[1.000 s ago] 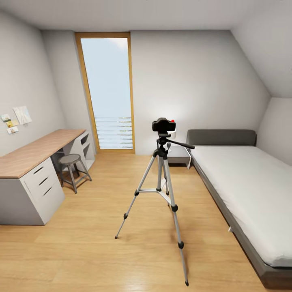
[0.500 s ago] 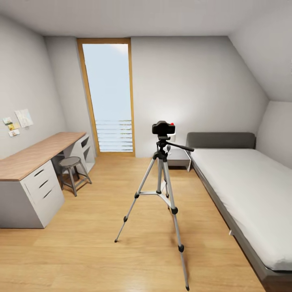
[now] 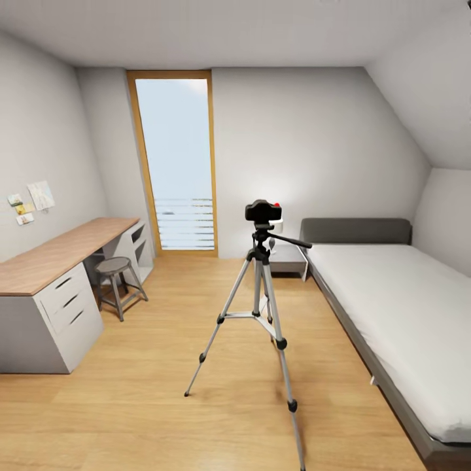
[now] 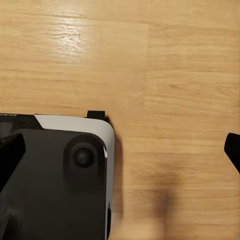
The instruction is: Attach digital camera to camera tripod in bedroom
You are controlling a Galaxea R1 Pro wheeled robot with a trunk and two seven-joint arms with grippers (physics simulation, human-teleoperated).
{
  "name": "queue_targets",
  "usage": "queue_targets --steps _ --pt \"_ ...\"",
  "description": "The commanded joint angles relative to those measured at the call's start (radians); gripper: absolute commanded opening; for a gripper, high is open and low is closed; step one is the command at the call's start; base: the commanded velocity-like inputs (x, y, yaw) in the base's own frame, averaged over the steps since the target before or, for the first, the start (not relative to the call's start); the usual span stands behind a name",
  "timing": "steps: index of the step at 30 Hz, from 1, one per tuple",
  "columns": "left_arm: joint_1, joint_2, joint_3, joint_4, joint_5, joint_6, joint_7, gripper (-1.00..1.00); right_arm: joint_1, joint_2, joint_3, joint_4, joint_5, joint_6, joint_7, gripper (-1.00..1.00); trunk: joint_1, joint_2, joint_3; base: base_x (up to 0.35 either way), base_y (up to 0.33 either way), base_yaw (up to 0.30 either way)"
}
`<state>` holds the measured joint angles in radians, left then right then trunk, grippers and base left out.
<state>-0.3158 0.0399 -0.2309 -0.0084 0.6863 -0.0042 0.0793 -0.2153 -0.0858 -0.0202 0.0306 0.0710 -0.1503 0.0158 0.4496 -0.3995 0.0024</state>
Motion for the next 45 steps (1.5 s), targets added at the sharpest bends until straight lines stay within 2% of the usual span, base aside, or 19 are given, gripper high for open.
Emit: queue_targets --steps 1,19,30,45 --pt "0.0 0.0 -0.008 -0.001 0.007 0.0 0.004 1.0 -0.001 0.0 -0.003 0.003 0.007 -0.007 0.002 1.0 0.0 -0.001 0.001 0.0 0.0 0.0" --pt "0.0 0.0 -0.008 -0.001 0.007 -0.001 0.004 1.0 -0.001 -0.001 -0.002 0.004 0.007 -0.005 0.0 1.0 0.0 -0.001 0.03 0.0 0.0 0.0" --pt "0.0 0.0 -0.008 -0.001 0.007 -0.001 0.004 1.0 -0.001 0.001 -0.002 0.003 0.006 -0.004 -0.003 1.0 0.0 -0.001 0.037 0.0 0.0 0.0" --pt "0.001 0.0 -0.008 -0.001 0.007 0.0 0.004 1.0 -0.001 0.0 -0.003 0.003 0.007 -0.005 -0.001 1.0 0.0 -0.001 0.059 0.0 0.0 0.0"
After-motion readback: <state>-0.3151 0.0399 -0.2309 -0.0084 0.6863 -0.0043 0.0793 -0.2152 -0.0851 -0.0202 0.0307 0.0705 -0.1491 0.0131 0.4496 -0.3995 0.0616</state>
